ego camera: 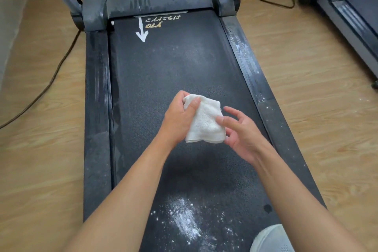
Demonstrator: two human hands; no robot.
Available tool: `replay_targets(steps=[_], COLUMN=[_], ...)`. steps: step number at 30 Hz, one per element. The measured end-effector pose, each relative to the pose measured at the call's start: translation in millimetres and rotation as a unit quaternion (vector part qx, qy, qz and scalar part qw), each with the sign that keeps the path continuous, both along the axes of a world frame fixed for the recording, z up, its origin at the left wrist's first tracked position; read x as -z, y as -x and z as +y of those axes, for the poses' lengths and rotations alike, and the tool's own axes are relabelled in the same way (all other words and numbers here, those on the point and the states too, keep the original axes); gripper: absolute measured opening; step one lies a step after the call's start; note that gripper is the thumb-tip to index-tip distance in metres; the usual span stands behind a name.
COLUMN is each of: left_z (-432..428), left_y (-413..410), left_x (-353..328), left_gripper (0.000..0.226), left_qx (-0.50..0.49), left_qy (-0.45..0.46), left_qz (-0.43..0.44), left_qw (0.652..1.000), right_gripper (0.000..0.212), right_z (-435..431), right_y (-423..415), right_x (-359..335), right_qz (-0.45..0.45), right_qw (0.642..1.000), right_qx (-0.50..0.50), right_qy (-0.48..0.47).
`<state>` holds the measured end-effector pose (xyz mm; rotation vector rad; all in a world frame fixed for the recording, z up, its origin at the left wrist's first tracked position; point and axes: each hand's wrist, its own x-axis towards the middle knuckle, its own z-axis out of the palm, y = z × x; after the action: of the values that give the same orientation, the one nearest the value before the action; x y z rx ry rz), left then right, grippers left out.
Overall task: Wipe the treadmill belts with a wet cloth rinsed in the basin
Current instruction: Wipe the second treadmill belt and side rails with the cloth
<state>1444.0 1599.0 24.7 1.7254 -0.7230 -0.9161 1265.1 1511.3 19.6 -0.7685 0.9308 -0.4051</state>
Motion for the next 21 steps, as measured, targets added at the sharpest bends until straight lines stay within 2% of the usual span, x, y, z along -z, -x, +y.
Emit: replay_targets(steps=[3, 5, 8, 12, 15, 17, 19, 21], left_z=[7, 16, 35, 70, 104, 133, 166, 196], left_y=[-4, -9, -21, -49, -75, -91, -99, -98], left_x=[-1, -1, -1, 1, 17, 33, 57, 82], left_gripper=[0.033, 0.034, 0.035, 0.032, 0.015, 0.012, 0.029, 0.045], left_qx=[-0.005, -0.007, -0.033, -0.132, -0.187, -0.205, -0.186, -0.138], left_qy=[0.012, 0.015, -0.001, -0.033, -0.085, -0.115, -0.131, -0.151], left_qz=[0.057, 0.097, 0.091, 0.057, -0.044, -0.19, -0.322, -0.391], left_qw=[0.998, 0.995, 0.995, 0.989, 0.978, 0.953, 0.919, 0.897], right_gripper=[0.055, 0.053, 0.043, 0.024, 0.023, 0.022, 0.018, 0.017], right_z=[3, 6, 5, 16, 30, 38, 42, 45], right_y=[-6, -16, -42, -88, -117, -131, -137, -138], right_x=[-5, -4, -5, -13, -10, -8, -9, -18], right_qz=[-0.044, -0.054, -0.036, 0.02, 0.065, 0.094, 0.128, 0.154], right_qw=[0.989, 0.979, 0.973, 0.958, 0.92, 0.885, 0.853, 0.83], right_qx=[-0.083, -0.14, -0.219, -0.277, -0.333, -0.368, -0.39, -0.404], right_qy=[-0.118, -0.136, -0.064, 0.073, 0.195, 0.269, 0.322, 0.354])
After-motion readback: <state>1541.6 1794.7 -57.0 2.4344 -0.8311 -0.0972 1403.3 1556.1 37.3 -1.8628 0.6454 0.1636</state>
